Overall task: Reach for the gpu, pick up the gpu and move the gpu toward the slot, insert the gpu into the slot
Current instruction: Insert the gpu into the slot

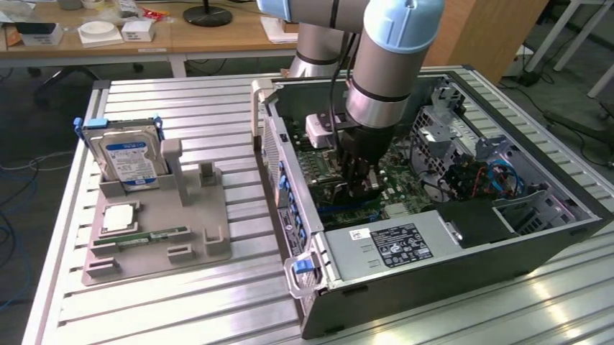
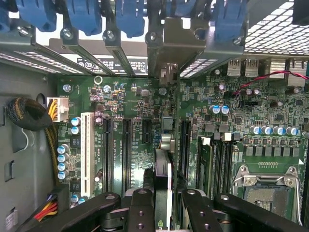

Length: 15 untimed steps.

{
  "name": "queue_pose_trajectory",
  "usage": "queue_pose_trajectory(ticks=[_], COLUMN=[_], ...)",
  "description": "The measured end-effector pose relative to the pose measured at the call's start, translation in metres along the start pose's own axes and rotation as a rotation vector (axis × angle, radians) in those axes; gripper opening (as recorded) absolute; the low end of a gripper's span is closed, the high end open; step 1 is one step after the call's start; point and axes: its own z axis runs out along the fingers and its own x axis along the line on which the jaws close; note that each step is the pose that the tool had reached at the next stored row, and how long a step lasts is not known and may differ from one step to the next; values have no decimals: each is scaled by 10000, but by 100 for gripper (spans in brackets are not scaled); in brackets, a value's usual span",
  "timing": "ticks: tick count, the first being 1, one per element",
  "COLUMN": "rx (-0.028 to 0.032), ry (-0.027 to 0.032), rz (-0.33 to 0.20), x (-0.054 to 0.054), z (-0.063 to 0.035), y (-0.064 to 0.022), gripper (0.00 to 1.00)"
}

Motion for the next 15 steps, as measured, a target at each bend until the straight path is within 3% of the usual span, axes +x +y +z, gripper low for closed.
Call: queue_pose_trajectory(ticks=[15], rx=[-2], ry=[6], rz=[-1], x=[1], z=[23], y=[0], gripper=[26])
